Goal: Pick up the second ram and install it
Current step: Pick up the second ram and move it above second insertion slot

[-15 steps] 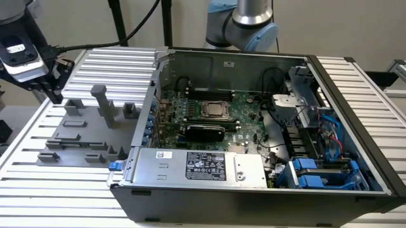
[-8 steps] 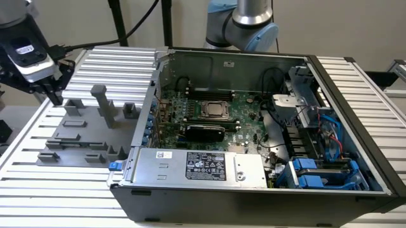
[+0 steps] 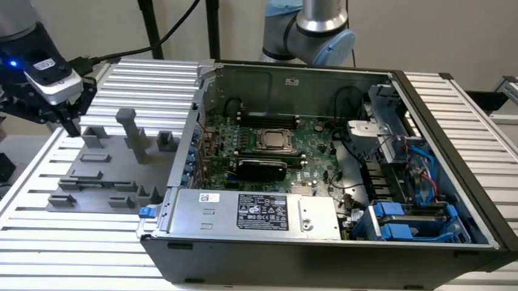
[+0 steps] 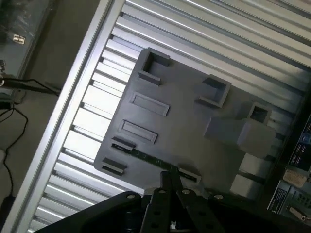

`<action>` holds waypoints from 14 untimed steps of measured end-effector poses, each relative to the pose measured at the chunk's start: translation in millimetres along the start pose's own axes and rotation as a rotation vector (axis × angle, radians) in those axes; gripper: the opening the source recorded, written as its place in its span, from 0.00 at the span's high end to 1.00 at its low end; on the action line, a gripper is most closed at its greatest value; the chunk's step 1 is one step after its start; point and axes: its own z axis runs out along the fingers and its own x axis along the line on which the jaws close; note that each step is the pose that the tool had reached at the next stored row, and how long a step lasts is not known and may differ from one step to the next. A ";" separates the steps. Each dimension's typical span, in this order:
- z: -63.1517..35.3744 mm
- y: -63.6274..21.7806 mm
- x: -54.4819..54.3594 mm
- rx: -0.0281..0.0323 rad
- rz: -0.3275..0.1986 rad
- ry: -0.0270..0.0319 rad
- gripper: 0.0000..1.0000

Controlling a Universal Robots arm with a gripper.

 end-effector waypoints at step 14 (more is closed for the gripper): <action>9.6 -0.5 0.2 -0.0037 -0.255 0.0101 1.00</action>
